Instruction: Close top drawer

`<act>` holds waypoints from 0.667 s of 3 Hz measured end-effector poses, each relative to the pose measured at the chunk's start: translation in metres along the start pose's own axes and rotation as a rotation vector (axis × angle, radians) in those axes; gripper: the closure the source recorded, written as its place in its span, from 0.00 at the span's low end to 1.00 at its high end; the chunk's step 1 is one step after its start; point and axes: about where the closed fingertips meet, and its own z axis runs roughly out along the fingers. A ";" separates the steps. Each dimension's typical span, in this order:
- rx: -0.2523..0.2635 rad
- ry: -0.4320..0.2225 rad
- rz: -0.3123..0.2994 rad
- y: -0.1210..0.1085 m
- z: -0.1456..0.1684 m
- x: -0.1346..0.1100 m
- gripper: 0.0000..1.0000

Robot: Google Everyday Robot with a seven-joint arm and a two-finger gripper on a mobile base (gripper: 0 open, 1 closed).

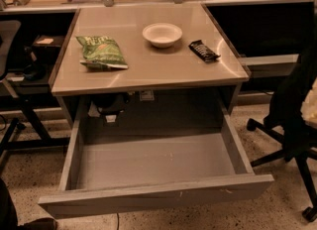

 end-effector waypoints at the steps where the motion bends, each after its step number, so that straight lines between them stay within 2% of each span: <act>1: -0.116 0.042 0.012 0.043 0.024 0.028 1.00; 2: -0.106 0.038 0.011 0.040 0.026 0.026 1.00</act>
Offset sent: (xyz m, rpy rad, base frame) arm -0.0364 -0.0097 -0.0289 0.0018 0.1039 -0.0094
